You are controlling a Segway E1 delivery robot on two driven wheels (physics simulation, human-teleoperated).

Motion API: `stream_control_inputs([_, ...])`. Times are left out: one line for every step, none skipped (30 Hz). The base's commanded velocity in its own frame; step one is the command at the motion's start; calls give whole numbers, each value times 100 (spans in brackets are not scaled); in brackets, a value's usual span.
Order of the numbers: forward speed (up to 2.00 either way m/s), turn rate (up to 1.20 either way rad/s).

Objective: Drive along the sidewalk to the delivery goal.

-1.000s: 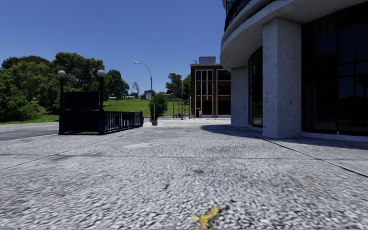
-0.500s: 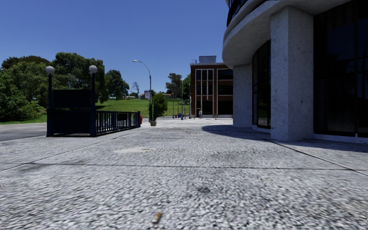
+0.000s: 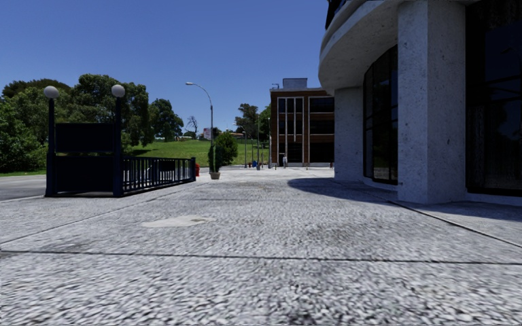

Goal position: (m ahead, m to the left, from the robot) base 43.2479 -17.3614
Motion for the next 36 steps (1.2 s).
stream_control_inputs([127, 0])
stream_control_inputs([127, 0])
stream_control_inputs([127, 0])
stream_control_inputs([127, 0])
stream_control_inputs([127, 0])
stream_control_inputs([127, 0])
stream_control_inputs([127, 0])
stream_control_inputs([127, 0])
stream_control_inputs([127, 0])
stream_control_inputs([127, 0])
stream_control_inputs([127, 0])
stream_control_inputs([127, 0])
stream_control_inputs([127, 0])
stream_control_inputs([127, 0])
stream_control_inputs([127, 0])
stream_control_inputs([127, 0])
stream_control_inputs([127, 0])
stream_control_inputs([127, 0])
stream_control_inputs([127, 0])
stream_control_inputs([127, 0])
stream_control_inputs([127, 0])
stream_control_inputs([127, 0])
stream_control_inputs([127, 0])
stream_control_inputs([127, 0])
stream_control_inputs([127, 0])
stream_control_inputs([127, 0])
stream_control_inputs([127, 0])
stream_control_inputs([127, 0])
stream_control_inputs([127, 0])
stream_control_inputs([127, 0])
stream_control_inputs([127, 0])
stream_control_inputs([127, 0])
stream_control_inputs([127, 0])
stream_control_inputs([127, 0])
stream_control_inputs([127, 0])
stream_control_inputs([127, 0])
